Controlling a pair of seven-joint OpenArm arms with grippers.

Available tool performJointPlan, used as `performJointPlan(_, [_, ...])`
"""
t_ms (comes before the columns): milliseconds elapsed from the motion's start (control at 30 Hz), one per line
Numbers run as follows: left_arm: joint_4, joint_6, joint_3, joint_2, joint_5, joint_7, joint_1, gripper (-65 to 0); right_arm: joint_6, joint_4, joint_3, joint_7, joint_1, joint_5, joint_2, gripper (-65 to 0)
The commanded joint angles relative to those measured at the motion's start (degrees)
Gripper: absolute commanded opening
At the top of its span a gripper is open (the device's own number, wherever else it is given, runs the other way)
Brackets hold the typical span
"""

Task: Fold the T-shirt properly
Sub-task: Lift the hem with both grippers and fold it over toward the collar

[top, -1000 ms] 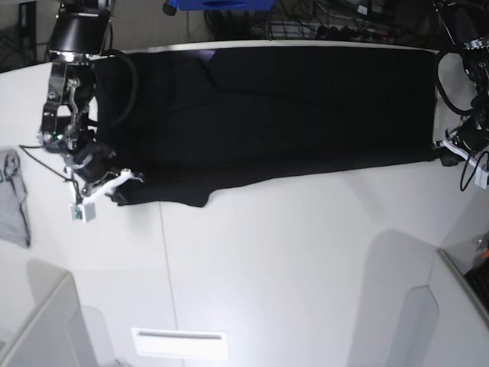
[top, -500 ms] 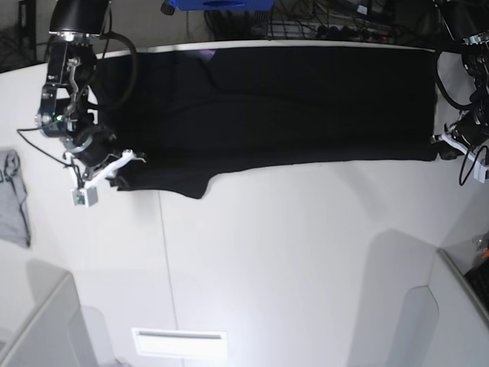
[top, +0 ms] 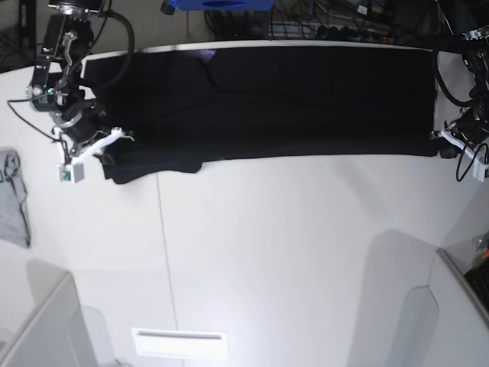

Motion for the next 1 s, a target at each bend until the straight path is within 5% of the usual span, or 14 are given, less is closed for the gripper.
performJointPlan(0, [1.03, -0.09, -0.60, -1.38, -0.45, -0.77, -0.33, -65.0, 0.53, 1.69, 0.36, 1.12, 0.28, 0.40, 0.48, -65.0])
performJointPlan(967, [4.10, -0.09, -0.69, -1.38, -0.27, -0.86, 6.17, -65.0, 0.53, 7.23, 5.10, 1.21, -12.47, 6.82, -1.98, -65.0])
